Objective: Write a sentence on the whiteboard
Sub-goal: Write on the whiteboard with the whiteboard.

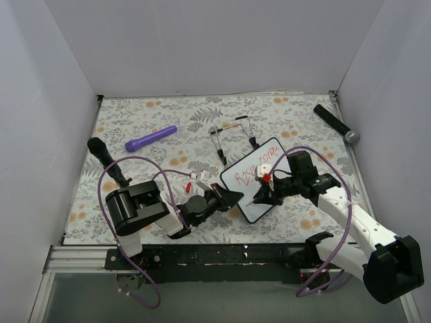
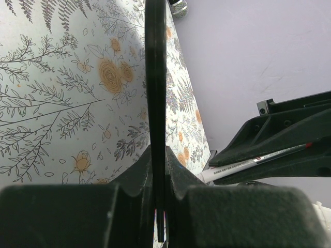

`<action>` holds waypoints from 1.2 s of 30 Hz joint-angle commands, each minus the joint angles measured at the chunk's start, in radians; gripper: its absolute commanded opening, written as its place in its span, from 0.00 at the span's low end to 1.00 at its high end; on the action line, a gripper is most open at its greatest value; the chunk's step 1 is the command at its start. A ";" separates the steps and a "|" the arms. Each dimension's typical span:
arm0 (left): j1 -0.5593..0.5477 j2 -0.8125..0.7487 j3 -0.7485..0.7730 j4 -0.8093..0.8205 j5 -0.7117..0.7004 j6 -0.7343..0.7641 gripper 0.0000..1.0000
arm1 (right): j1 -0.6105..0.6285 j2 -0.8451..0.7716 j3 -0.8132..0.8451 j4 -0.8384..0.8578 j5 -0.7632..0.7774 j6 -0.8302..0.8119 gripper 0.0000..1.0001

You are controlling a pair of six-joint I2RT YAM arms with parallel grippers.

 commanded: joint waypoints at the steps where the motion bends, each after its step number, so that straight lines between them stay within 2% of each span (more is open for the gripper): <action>1: 0.004 0.000 0.020 0.219 -0.009 0.021 0.00 | 0.008 0.005 -0.002 0.054 0.043 0.034 0.01; 16: 0.006 0.000 0.019 0.219 -0.002 0.027 0.00 | 0.007 -0.009 -0.001 0.141 0.165 0.133 0.01; 36: 0.006 0.003 0.031 0.211 0.007 0.027 0.00 | 0.008 0.000 -0.001 0.095 0.042 0.084 0.01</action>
